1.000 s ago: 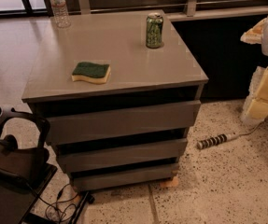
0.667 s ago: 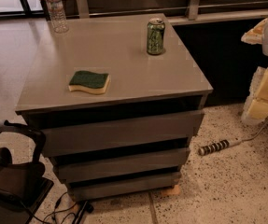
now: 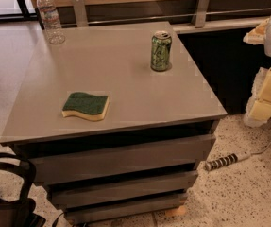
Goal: Move sponge near water bottle
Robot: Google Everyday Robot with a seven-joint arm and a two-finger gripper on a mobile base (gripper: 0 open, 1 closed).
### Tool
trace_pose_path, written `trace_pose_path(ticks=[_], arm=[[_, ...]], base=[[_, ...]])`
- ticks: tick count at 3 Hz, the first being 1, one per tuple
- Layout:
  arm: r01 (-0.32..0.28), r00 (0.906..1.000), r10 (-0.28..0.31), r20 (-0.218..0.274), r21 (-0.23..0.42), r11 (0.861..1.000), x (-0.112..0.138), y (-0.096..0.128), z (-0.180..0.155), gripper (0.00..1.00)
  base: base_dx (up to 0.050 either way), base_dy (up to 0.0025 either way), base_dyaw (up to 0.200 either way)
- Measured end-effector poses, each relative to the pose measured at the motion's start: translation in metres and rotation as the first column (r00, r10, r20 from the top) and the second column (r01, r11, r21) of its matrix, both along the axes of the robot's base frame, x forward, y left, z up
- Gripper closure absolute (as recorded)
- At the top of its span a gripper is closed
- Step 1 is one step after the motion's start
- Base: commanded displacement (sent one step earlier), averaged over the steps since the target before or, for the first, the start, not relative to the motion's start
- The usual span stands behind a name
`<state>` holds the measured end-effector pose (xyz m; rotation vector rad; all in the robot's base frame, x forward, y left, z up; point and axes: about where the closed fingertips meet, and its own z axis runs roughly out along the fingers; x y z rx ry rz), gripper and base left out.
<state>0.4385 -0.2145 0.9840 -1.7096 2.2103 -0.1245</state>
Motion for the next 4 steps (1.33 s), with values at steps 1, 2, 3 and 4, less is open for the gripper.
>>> trace_pose_path(ticks=[1, 2, 3, 4], arm=[[0.0, 1.0, 0.0, 0.0, 0.0, 1.0, 0.0, 0.0, 0.0, 0.0], [0.0, 1.0, 0.0, 0.0, 0.0, 1.0, 0.0, 0.0, 0.0, 0.0], [0.0, 1.0, 0.0, 0.0, 0.0, 1.0, 0.0, 0.0, 0.0, 0.0], [0.0, 1.0, 0.0, 0.001, 0.0, 1.0, 0.0, 0.0001, 0.0003, 0.0]], base=[[0.039, -0.0024, -0.122], [0.031, -0.00245, -0.153], [0.0, -0.00016, 0.2], [0.0, -0.00002, 0.198]])
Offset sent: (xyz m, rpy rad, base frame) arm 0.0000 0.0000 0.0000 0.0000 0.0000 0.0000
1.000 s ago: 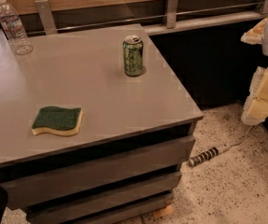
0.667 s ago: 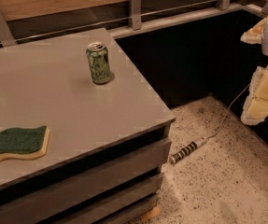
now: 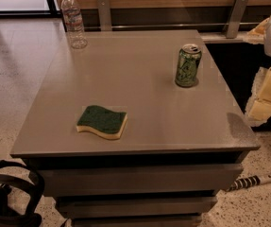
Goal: Move sponge near water bottle
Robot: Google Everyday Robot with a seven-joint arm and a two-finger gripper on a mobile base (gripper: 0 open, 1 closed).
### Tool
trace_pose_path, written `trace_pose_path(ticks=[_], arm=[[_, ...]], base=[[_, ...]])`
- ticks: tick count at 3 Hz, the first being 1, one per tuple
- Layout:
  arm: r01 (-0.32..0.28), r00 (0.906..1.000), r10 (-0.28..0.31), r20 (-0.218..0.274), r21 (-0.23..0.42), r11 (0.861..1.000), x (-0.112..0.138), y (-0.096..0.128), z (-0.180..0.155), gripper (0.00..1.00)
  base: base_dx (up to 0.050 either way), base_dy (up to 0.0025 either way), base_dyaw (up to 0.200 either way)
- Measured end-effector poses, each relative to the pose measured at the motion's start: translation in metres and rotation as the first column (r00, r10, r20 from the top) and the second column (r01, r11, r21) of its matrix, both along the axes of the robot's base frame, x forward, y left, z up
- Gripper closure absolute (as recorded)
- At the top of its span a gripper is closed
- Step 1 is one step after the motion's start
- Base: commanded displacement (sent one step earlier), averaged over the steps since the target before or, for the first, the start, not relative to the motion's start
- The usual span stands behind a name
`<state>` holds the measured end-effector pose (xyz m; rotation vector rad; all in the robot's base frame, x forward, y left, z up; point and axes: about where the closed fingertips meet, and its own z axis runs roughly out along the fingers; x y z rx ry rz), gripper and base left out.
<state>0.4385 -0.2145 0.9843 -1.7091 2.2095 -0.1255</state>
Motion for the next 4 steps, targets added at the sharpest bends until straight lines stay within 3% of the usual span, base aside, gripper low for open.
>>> trace_pose_path(ticks=[1, 2, 3, 4], arm=[[0.0, 1.0, 0.0, 0.0, 0.0, 1.0, 0.0, 0.0, 0.0, 0.0], [-0.032, 0.9993, 0.033, -0.018, 0.073, 0.997, 0.01, 0.009, -0.005, 0.0], [-0.053, 0.9969, 0.065, -0.044, 0.223, 0.973, 0.022, 0.032, -0.029, 0.0], [-0.069, 0.995, 0.091, -0.04, 0.385, 0.92, 0.032, 0.074, -0.05, 0.0]], base=[[0.0, 0.0, 0.0], [0.0, 0.0, 0.0], [0.0, 0.0, 0.0], [0.0, 0.0, 0.0]])
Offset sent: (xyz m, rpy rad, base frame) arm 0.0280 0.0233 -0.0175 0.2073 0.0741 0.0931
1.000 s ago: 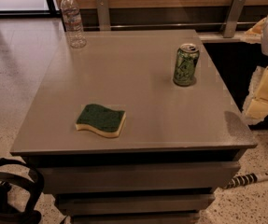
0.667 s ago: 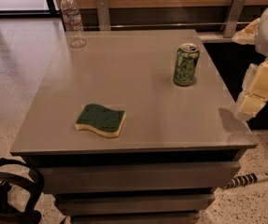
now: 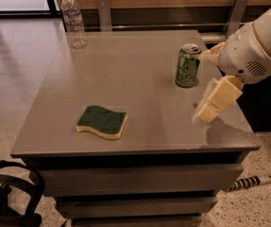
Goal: Move sponge near water bottle
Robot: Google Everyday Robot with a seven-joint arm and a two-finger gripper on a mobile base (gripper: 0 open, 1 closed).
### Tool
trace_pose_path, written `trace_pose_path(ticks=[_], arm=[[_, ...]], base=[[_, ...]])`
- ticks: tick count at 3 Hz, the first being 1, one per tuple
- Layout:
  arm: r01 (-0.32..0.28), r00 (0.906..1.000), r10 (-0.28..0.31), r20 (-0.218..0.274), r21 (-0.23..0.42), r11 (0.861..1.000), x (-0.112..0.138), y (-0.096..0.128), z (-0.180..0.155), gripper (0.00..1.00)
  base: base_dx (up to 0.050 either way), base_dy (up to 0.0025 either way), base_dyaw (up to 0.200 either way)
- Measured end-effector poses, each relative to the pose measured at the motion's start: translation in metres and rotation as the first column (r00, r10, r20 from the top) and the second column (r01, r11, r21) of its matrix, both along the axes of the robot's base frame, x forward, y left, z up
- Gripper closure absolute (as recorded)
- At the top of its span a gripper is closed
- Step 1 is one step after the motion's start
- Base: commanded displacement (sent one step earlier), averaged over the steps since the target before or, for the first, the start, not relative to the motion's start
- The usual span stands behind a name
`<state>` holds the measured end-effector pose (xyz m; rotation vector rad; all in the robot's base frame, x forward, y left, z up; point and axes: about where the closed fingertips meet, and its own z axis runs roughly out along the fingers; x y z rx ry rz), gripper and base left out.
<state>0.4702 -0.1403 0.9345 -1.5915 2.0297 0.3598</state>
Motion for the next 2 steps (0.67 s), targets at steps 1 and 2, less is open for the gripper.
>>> trace_pose_path(ticks=[1, 2], arm=[[-0.018, 0.9993, 0.014, 0.033, 0.135, 0.991, 0.001, 0.036, -0.011, 0.0], [-0.013, 0.9964, -0.008, 0.084, 0.245, 0.969, 0.003, 0.063, -0.034, 0.0]], base=[[0.0, 0.0, 0.0], [0.0, 0.0, 0.0]])
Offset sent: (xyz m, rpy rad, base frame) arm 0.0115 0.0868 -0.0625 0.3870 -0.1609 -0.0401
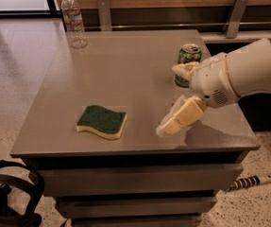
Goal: Move sponge near water bottle
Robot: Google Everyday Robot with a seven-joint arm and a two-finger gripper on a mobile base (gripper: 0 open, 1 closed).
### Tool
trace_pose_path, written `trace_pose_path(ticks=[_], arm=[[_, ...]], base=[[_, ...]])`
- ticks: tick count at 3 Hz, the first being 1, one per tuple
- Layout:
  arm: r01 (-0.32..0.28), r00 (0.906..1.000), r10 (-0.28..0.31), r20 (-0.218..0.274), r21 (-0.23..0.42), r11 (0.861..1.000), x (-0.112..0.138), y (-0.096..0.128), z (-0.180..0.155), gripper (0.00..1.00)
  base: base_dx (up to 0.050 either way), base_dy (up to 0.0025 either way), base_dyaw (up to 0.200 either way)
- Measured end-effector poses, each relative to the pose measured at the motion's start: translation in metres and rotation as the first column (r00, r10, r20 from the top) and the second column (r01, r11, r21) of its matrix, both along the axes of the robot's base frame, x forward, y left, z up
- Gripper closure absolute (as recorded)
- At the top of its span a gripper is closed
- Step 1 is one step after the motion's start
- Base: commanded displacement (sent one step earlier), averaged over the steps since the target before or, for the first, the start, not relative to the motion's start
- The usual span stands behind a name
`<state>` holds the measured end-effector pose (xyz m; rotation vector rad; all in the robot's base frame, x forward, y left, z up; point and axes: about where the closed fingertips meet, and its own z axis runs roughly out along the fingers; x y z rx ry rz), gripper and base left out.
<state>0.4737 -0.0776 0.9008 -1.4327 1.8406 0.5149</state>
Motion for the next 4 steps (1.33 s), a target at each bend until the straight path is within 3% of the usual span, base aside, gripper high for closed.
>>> trace_pose_path(ticks=[1, 2, 3, 4], arm=[[0.026, 0.9978, -0.032, 0.057, 0.101, 0.995, 0.007, 0.01, -0.036, 0.0], [0.011, 0.9967, -0.023, 0.078, 0.149, 0.989, 0.013, 0.017, -0.051, 0.0], [0.016, 0.9968, -0.028, 0.075, 0.148, 0.989, 0.012, 0.017, -0.049, 0.0], [0.033, 0.9984, -0.039, 0.04, 0.14, 0.99, 0.014, 0.031, -0.057, 0.0]], base=[[0.0, 0.0, 0.0], [0.0, 0.0, 0.0], [0.0, 0.0, 0.0], [0.0, 0.0, 0.0]])
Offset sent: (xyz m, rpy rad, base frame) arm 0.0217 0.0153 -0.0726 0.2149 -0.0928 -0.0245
